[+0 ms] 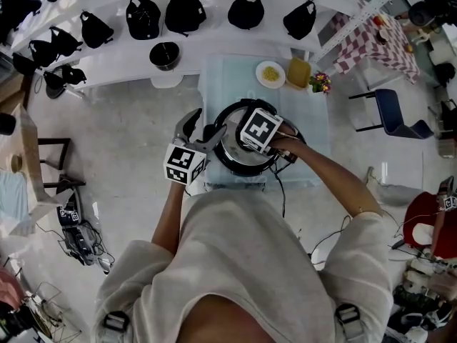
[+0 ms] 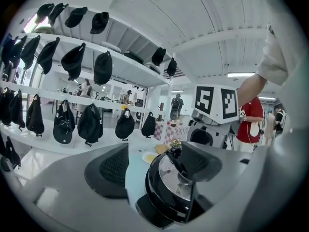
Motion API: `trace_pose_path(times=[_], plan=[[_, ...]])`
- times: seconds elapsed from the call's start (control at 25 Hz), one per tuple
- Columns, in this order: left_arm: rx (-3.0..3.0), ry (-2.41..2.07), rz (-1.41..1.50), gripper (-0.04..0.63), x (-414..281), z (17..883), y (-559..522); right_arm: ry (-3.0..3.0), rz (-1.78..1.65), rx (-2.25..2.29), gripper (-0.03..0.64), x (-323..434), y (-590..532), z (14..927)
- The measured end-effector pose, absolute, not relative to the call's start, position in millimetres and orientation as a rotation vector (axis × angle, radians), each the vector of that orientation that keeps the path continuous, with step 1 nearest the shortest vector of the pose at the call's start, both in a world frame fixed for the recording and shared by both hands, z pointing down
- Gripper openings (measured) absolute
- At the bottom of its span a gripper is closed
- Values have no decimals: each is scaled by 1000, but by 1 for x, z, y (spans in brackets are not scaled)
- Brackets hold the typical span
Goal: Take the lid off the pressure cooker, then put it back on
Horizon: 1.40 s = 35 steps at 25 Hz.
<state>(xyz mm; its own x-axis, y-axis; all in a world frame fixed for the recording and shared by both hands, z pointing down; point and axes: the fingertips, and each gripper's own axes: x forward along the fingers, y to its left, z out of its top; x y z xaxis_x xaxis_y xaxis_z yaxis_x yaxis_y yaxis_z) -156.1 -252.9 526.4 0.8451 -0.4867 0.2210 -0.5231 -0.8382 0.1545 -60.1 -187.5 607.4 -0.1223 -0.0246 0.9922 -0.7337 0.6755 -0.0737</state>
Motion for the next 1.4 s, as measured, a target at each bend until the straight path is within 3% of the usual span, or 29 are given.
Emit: trace_pose_path(times=[0.96,1.4], plan=[[2823,-829,252,324,-166,516,-252,-1668,630,618,272,-63,-190,563],[2900,-594,251,324,-82,506,-231,-1627,717,804,272,33,-145,534]])
